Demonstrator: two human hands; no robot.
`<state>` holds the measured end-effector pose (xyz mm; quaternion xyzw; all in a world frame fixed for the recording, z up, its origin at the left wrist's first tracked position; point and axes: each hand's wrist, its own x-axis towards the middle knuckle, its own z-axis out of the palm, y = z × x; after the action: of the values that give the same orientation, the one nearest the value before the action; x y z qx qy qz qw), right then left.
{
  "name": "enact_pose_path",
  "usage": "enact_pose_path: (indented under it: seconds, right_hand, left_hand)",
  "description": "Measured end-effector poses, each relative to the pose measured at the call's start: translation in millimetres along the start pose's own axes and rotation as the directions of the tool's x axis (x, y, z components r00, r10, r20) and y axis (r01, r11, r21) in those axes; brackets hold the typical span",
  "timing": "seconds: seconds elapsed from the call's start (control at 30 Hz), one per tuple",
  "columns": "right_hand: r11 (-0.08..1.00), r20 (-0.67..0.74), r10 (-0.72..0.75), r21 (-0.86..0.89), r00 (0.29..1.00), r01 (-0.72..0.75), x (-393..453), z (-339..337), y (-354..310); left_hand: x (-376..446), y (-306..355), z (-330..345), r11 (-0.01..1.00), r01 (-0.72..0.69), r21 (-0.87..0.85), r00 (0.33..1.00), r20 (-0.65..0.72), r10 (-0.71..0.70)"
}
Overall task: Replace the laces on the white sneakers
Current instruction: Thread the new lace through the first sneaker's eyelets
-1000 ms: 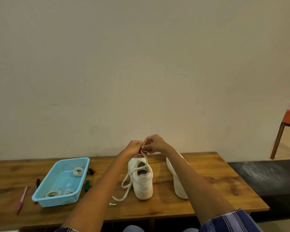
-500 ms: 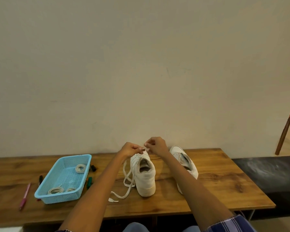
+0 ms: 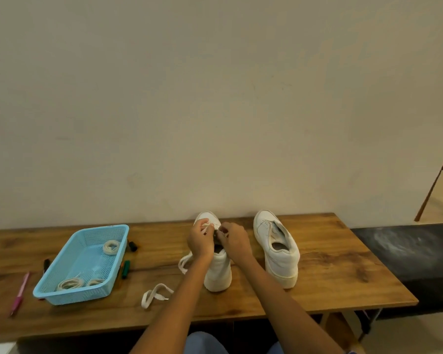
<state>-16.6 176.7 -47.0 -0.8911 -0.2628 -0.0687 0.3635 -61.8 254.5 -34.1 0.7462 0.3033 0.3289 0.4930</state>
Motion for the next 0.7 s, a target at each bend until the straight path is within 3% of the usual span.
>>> enact_pose_path:
  seconds: [0.2, 0.4, 0.7]
  right_hand:
    - [0.987, -0.134, 0.022, 0.163, 0.991, 0.000, -2.8, 9.1, 8.1]
    - [0.927, -0.151, 0.152, 0.365, 0.977, -0.088, -3.7, 14.2, 8.6]
    - [0.893, -0.136, 0.213, 0.429, 0.968, -0.136, -5.7, 15.9, 6.3]
  left_hand:
    - [0.0, -4.1, 5.9, 0.976, -0.151, 0.154, 0.986, -0.046, 0.160]
    - [4.3, -7.6, 9.4, 0.954, -0.162, 0.252, 0.987, 0.025, 0.161]
    - [6.2, -6.0, 8.0, 0.890, -0.242, 0.386, 0.968, 0.153, 0.197]
